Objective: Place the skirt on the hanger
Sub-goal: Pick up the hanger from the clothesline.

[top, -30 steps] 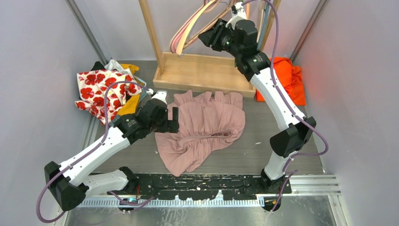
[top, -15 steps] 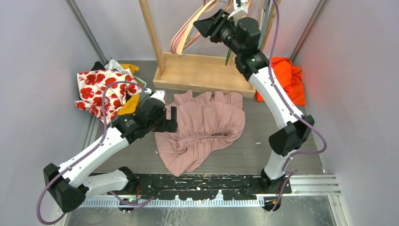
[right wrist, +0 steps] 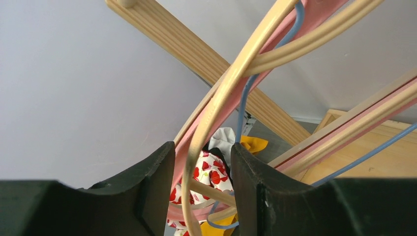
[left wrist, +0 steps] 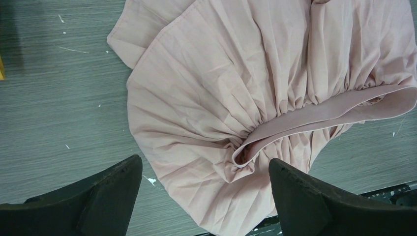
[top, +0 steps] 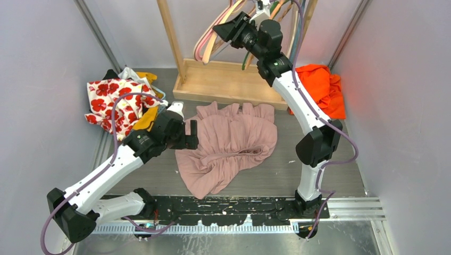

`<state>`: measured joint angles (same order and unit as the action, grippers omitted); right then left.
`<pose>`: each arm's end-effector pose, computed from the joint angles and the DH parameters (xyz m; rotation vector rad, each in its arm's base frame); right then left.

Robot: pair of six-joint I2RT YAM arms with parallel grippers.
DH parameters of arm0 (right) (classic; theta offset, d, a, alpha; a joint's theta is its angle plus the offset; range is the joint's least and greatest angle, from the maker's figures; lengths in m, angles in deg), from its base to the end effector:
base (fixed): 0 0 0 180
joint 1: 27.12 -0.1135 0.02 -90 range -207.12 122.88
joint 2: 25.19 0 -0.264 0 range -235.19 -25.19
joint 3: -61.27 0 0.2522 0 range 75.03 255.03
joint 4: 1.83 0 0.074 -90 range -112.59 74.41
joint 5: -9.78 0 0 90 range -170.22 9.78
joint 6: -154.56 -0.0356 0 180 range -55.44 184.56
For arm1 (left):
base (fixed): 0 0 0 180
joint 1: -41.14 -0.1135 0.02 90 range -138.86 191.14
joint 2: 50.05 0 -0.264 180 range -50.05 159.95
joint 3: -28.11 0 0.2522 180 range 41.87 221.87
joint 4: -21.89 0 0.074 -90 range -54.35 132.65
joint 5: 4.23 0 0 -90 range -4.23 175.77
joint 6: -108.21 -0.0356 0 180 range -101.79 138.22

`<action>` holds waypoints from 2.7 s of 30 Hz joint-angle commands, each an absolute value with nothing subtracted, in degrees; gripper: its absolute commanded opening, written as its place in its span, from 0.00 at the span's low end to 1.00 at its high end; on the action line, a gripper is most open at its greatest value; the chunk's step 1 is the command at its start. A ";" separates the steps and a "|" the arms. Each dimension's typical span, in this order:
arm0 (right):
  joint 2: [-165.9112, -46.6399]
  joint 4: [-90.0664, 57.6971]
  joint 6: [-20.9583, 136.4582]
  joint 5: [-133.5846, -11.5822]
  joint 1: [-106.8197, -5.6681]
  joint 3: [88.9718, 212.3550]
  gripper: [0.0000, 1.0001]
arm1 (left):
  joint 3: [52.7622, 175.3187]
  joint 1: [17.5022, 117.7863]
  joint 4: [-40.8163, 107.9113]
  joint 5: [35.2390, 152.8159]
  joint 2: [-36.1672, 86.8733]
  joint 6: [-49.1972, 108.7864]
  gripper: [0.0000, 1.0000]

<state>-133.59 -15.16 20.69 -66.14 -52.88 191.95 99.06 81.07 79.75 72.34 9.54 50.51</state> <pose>0.3960 0.2007 0.4765 0.0222 1.5267 1.1625 0.1651 -0.1274 0.3121 0.0467 2.3786 -0.3328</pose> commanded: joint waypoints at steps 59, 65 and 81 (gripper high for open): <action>-84.92 -63.86 39.72 -57.28 -72.51 136.85 0.01 | 111.49 78.30 82.30 94.28 6.61 50.35 0.99; -86.58 -63.22 38.66 -65.26 -79.12 136.98 0.01 | 108.33 78.37 81.46 98.58 6.57 53.15 0.99; -90.81 -60.85 41.04 -72.19 -84.73 140.05 0.01 | 96.40 79.93 67.87 100.86 6.69 63.91 1.00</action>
<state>-91.30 -64.84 39.64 -70.01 -83.19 137.09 97.05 79.56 77.26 99.87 6.11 59.78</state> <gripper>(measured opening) 0.161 0.995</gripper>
